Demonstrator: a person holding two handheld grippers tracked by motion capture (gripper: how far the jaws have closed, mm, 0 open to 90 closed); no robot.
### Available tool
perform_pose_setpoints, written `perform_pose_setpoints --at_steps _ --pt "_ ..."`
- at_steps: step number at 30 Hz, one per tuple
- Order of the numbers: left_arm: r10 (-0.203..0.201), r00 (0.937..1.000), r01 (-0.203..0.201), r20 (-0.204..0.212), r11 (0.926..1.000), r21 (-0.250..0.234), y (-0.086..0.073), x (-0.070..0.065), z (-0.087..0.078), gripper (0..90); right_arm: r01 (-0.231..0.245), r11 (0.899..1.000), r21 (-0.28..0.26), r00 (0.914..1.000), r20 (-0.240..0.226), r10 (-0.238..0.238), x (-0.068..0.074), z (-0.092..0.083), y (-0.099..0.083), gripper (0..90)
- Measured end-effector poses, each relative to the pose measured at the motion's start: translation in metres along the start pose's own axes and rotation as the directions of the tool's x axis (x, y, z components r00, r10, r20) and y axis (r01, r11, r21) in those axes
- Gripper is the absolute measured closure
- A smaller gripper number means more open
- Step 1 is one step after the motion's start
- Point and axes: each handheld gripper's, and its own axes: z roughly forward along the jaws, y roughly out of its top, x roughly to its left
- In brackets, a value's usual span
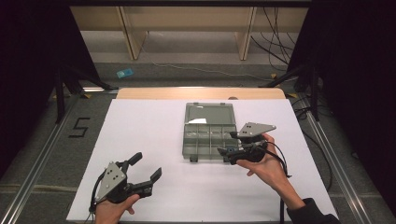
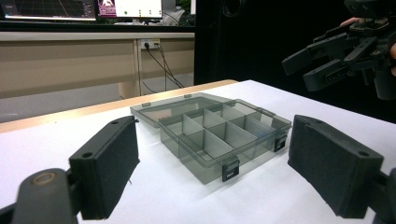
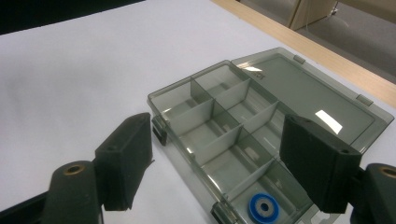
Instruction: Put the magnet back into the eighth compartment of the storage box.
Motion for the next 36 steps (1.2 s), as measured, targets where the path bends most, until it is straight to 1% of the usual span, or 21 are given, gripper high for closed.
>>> perform_pose_setpoints --at_steps 1,3,6,7,9,16,17,19,20,22,25,26,29,30,33,34,35,36 --pt "0.002 1.0 -0.002 0.001 1.0 0.0 0.0 0.0 0.0 15.6 -0.003 1.0 0.006 1.0 -0.004 0.003 0.001 0.0 -0.001 26.0" --pt "-0.001 1.0 0.001 0.0 1.0 0.0 0.0 0.0 0.0 15.6 -0.001 1.0 -0.001 1.0 -0.007 0.001 0.001 0.0 -0.001 25.9" --pt "0.002 1.0 -0.002 0.002 1.0 0.0 0.0 0.0 0.0 15.6 -0.008 1.0 -0.022 0.9999 -0.01 0.008 0.003 -0.001 -0.002 25.3" --pt "-0.001 1.0 0.001 0.001 1.0 0.0 0.0 0.0 0.0 15.6 -0.001 1.0 -0.029 1.0 -0.001 0.001 0.002 -0.002 -0.003 25.2" --pt "-0.001 1.0 0.001 0.002 1.0 0.0 0.0 0.0 0.0 15.6 -0.01 0.999 -0.033 0.9999 -0.012 0.01 0.003 -0.002 -0.004 24.8" --pt "-0.003 1.0 0.003 0.003 1.0 0.001 0.0 0.0 0.0 15.6 -0.021 0.999 -0.046 0.9997 -0.015 0.02 0.005 -0.004 -0.006 23.8" --pt "-0.003 1.0 0.003 0.004 1.0 0.001 0.0 0.0 0.0 15.6 -0.017 0.998 -0.061 0.9998 -0.012 0.017 0.004 -0.004 -0.006 23.8" --pt "-0.003 1.0 0.003 0.005 1.0 0.001 0.0 -0.001 0.0 15.6 -0.031 0.997 -0.064 0.9994 -0.016 0.03 0.005 -0.006 -0.007 23.4" --pt "0.001 1.0 -0.001 0.007 1.0 0.001 0.0 0.0 0.0 15.6 -0.034 0.996 -0.08 0.9994 -0.014 0.032 0.006 -0.007 -0.008 23.3" --pt "-0.003 1.0 0.003 0.005 1.0 0.001 0.0 -0.001 0.0 15.6 -0.036 0.996 -0.077 0.9993 -0.015 0.035 0.006 -0.007 -0.009 23.3" --pt "-0.006 1.0 0.006 0.006 1.0 0.001 0.0 -0.001 0.001 15.6 -0.041 0.995 -0.091 0.999 -0.023 0.04 0.007 -0.009 -0.011 23.3" --pt "-0.006 1.0 0.006 0.006 1.0 0.001 0.0 -0.001 0.001 15.6 -0.035 0.994 -0.101 0.9992 -0.02 0.033 0.007 -0.01 -0.011 23.3" --pt "-0.005 1.0 0.005 0.006 1.0 0.001 0.0 -0.001 0.001 15.6 -0.047 0.994 -0.096 0.9986 -0.028 0.044 0.008 -0.011 -0.012 23.2" --pt "-0.006 1.0 0.006 0.008 1.0 0.002 0.0 -0.001 0.001 15.6 -0.045 0.993 -0.112 0.9989 -0.021 0.043 0.007 -0.013 -0.014 23.2" --pt "-0.006 0.9999 0.006 0.009 1.0 0.003 0.0 -0.001 0.001 15.6 -0.053 0.992 -0.112 0.9985 -0.023 0.051 0.008 -0.014 -0.015 23.0" --pt "-0.006 0.9999 0.006 0.011 1.0 0.003 0.0 -0.001 0.001 15.6 -0.044 0.991 -0.126 0.999 -0.017 0.043 0.007 -0.014 -0.016 23.0" --pt "-0.006 0.9999 0.006 0.011 1.0 0.003 -0.001 -0.001 0.001 15.6 -0.058 0.991 -0.123 0.9983 -0.017 0.056 0.007 -0.016 -0.017 22.8" --pt "-0.005 0.9999 0.004 0.011 1.0 0.004 -0.001 -0.001 0.001 15.6 -0.057 0.991 -0.12 0.9983 -0.023 0.054 0.007 -0.016 -0.018 22.8"
